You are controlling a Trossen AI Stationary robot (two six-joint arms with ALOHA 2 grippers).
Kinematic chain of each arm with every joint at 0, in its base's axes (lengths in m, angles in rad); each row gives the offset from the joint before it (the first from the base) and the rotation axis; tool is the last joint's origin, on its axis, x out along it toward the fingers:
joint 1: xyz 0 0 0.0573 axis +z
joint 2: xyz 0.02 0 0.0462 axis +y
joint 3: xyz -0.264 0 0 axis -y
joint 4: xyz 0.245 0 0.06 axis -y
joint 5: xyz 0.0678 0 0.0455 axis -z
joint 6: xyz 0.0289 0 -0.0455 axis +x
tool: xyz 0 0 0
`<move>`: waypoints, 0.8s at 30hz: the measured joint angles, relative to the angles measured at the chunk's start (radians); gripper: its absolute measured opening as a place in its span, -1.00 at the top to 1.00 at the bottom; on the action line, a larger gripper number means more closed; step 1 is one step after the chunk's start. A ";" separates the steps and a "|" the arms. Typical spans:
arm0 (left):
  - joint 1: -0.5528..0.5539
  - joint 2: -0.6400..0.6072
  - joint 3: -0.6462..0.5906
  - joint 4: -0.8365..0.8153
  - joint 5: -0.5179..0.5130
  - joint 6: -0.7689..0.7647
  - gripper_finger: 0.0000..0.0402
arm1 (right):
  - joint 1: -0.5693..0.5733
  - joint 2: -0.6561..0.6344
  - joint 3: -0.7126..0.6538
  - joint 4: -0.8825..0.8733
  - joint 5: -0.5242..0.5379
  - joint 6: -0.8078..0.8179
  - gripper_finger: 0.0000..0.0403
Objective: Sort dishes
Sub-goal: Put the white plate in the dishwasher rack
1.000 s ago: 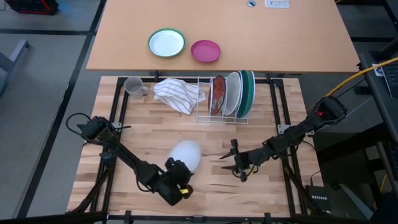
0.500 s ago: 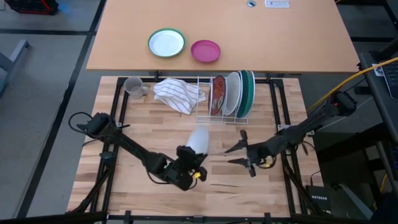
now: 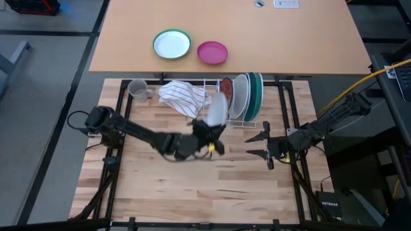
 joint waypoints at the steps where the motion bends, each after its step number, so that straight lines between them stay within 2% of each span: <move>1: 0.023 -0.012 0.000 0.023 0.027 0.025 1.00 | 0.000 -0.006 0.000 -0.009 0.000 0.000 0.06; 6: 0.160 -0.031 0.001 0.087 0.153 0.083 1.00 | 0.000 -0.015 0.000 -0.065 -0.002 0.001 0.06; 13: 0.338 -0.024 0.001 0.084 0.301 0.020 1.00 | 0.000 0.003 0.000 -0.127 -0.002 0.030 0.06; 18: 0.405 -0.012 0.001 -0.043 0.376 -0.103 1.00 | 0.000 0.013 0.000 -0.165 -0.002 0.035 0.06; 24: 0.406 0.024 0.000 -0.230 0.373 -0.191 1.00 | 0.000 0.020 0.000 -0.185 0.000 0.034 0.06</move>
